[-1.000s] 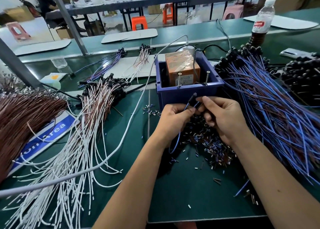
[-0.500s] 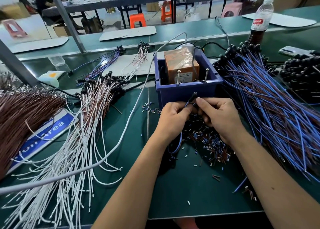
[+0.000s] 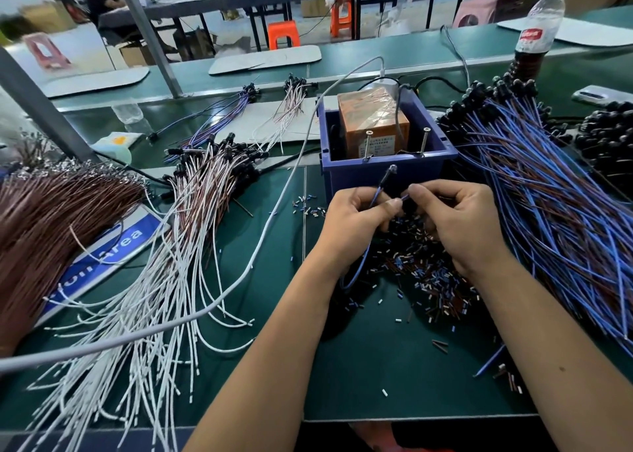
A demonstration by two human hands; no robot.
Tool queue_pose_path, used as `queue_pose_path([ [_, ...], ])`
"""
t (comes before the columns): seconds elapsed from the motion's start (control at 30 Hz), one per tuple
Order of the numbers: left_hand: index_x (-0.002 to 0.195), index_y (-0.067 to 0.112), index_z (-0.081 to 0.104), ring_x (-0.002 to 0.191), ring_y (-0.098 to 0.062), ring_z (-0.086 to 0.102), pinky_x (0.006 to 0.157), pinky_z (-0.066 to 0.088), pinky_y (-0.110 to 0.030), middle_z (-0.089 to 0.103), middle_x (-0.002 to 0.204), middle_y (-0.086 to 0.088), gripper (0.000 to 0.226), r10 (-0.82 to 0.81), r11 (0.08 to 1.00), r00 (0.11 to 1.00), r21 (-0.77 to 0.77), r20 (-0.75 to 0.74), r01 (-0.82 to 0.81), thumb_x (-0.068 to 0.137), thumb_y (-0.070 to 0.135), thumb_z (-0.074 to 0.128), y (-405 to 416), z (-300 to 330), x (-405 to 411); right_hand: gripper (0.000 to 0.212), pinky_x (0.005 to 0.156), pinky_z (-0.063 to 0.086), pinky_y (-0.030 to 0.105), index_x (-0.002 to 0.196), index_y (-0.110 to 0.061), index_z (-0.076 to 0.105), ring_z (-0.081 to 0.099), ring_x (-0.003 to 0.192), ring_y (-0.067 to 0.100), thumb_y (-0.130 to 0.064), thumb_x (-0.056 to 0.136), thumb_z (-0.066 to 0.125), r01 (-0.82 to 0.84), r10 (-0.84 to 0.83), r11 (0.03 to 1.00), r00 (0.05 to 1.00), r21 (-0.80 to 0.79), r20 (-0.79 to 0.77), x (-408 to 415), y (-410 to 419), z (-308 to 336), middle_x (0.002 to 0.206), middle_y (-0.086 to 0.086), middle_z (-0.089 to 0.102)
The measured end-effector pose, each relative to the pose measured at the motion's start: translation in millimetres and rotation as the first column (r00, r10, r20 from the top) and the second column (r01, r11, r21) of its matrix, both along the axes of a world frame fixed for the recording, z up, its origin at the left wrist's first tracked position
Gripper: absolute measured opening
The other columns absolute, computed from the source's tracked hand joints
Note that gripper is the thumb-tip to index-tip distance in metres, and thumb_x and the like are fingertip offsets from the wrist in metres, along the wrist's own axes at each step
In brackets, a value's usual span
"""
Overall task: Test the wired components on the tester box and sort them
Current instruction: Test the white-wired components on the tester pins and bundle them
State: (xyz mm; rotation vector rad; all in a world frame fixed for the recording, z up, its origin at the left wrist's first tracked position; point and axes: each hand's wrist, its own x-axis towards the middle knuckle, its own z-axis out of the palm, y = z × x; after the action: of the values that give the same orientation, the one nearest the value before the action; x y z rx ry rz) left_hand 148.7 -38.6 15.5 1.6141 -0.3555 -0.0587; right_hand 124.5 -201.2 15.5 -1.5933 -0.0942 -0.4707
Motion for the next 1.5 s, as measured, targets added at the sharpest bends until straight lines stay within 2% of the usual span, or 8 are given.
queue_pose_path([
  [0.33, 0.071, 0.007, 0.068, 0.040, -0.006, 0.031, 0.040, 0.024, -0.016, 0.042, 0.048, 0.004, 0.021, -0.082, 0.980, 0.991, -0.189, -0.101, 0.061, 0.089, 0.016, 0.065, 4.2, 4.7, -2.0, 0.021, 0.037, 0.029, 0.016, 0.082, -0.018, 0.079, 0.039, 0.041, 0.004, -0.018, 0.100, 0.068, 0.099, -0.073, 0.956, 0.992, 0.275, -0.103, 5.4, -20.0, 4.5, 0.057, -0.008, 0.057],
  [0.43, 0.074, 0.005, 0.066, 0.041, -0.007, 0.027, 0.041, 0.018, -0.018, 0.040, 0.048, 0.004, 0.021, -0.053, 0.964, 0.991, -0.266, -0.124, 0.018, 0.094, 0.010, 0.063, 6.8, 6.4, -0.2, 0.015, 0.038, 0.030, 0.017, 0.087, -0.018, 0.079, 0.040, 0.041, 0.005, -0.016, 0.099, 0.070, 0.079, -0.060, 0.979, 0.992, 0.187, -0.107, 4.1, -21.5, 3.4, 0.055, -0.009, 0.056],
  [0.53, 0.079, 0.001, 0.065, 0.040, -0.004, 0.032, 0.041, 0.023, -0.016, 0.044, 0.050, 0.005, 0.022, -0.024, 0.967, 0.992, -0.254, -0.122, -0.008, 0.099, 0.005, 0.061, 2.7, 6.0, -1.7, 0.009, 0.038, 0.029, 0.016, 0.095, -0.019, 0.080, 0.040, 0.042, 0.006, -0.016, 0.097, 0.072, -0.002, 0.013, 0.995, 0.993, 0.097, -0.113, 1.6, -3.1, -1.8, 0.059, -0.007, 0.060],
  [0.73, 0.072, 0.000, 0.062, 0.048, -0.004, 0.044, 0.048, 0.036, -0.013, 0.052, 0.057, 0.002, 0.027, 0.025, 0.983, 0.998, -0.182, -0.056, -0.035, 0.097, 0.007, 0.067, -6.1, 2.2, -4.9, 0.020, 0.038, 0.022, 0.018, 0.093, -0.014, 0.082, 0.038, 0.043, 0.009, -0.030, 0.084, 0.074, -0.164, 0.197, 0.948, 0.975, 0.271, -0.101, -1.0, 9.4, -2.2, 0.066, 0.004, 0.060],
  [0.97, 0.081, 0.010, 0.076, 0.072, -0.022, 0.061, 0.076, 0.055, -0.055, 0.071, 0.079, -0.022, 0.018, 0.112, 0.994, 0.986, -0.017, 0.126, -0.111, 0.091, 0.026, 0.072, -6.7, 0.0, -5.0, 0.017, 0.038, 0.023, 0.018, 0.087, -0.016, 0.082, 0.037, 0.045, 0.009, -0.031, 0.082, 0.076, -0.143, 0.183, 0.945, 0.977, 0.295, -0.111, 0.2, 5.2, -1.0, 0.063, 0.006, 0.055],
  [1.07, 0.083, 0.014, 0.078, 0.069, -0.019, 0.063, 0.069, 0.058, -0.048, 0.073, 0.074, -0.010, 0.015, 0.206, 0.978, 0.958, -0.022, 0.199, -0.205, 0.093, 0.023, 0.073, -6.2, -1.0, -5.0, 0.011, 0.036, 0.026, 0.017, 0.089, -0.016, 0.079, 0.041, 0.041, 0.008, -0.022, 0.094, 0.071, -0.110, 0.136, 0.952, 0.988, 0.285, -0.073, 0.0, 6.5, -0.2, 0.064, -0.001, 0.063],
  [1.2, 0.079, 0.016, 0.073, 0.058, -0.010, 0.057, 0.057, 0.050, -0.028, 0.064, 0.061, 0.006, 0.017, 0.432, 0.901, 0.874, -0.154, 0.224, -0.406, 0.096, 0.018, 0.073, -2.8, 2.0, -5.5, 0.016, 0.038, 0.035, 0.020, 0.095, -0.018, 0.060, 0.049, 0.041, 0.014, -0.021, 0.109, 0.054, -0.097, 0.114, 0.935, 0.993, 0.342, -0.029, 0.9, 1.5, 4.4, 0.096, 0.010, 0.078],
  [1.5, 0.092, 0.017, 0.052, 0.062, -0.019, 0.070, 0.064, 0.053, -0.031, 0.066, 0.064, -0.002, 0.026, 0.603, 0.793, 0.762, -0.280, 0.236, -0.541, 0.092, 0.018, 0.078, -2.7, 5.5, -5.9, 0.006, 0.042, 0.042, 0.025, 0.096, -0.019, 0.071, 0.048, 0.043, 0.015, -0.021, 0.101, 0.069, 0.180, -0.195, 0.975, 0.974, 0.131, 0.112, -1.2, -1.6, 0.3, 0.075, 0.006, 0.075],
])
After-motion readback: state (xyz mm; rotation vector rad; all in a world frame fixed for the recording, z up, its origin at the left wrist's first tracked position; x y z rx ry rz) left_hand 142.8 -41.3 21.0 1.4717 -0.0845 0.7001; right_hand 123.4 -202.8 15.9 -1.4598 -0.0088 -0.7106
